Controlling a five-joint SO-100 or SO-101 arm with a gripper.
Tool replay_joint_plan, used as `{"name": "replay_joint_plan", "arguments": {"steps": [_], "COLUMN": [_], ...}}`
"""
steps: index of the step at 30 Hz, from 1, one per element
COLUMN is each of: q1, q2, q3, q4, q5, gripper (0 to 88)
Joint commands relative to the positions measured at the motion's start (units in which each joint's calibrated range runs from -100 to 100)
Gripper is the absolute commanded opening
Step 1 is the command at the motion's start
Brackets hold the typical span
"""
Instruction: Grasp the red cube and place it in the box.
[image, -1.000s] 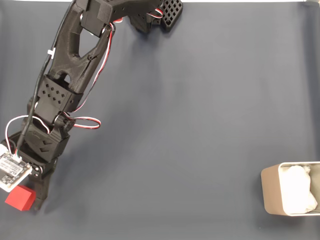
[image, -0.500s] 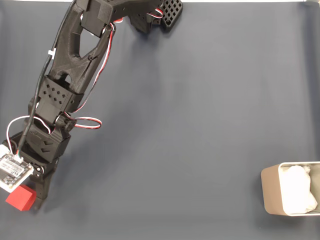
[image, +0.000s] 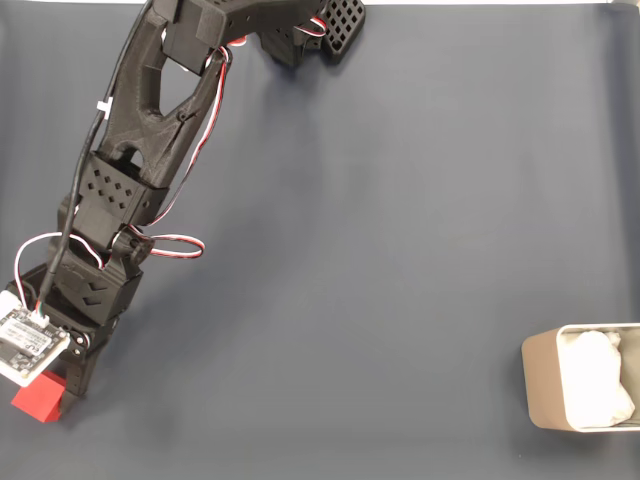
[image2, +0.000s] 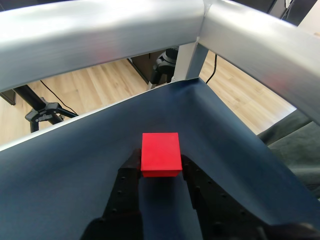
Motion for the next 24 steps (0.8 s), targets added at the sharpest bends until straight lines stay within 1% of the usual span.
{"name": "replay_joint_plan", "arguments": {"steps": [1,9,12,17,24], "q1": [-0.60,-0.74,-1.24,-3.72,-9.48], "q2": [-5.25,-5.86,-7.76,-14.61,-26.74], "q3": [-1.19,-0.73,-0.27,4.84,14.14], "q4": [-0.11,-0.03,1.86,3.74,5.55], "q5": [0.49,0.49,0.29,0.24,0.29], "gripper": [6.9,6.7,6.5,5.5,5.7]}}
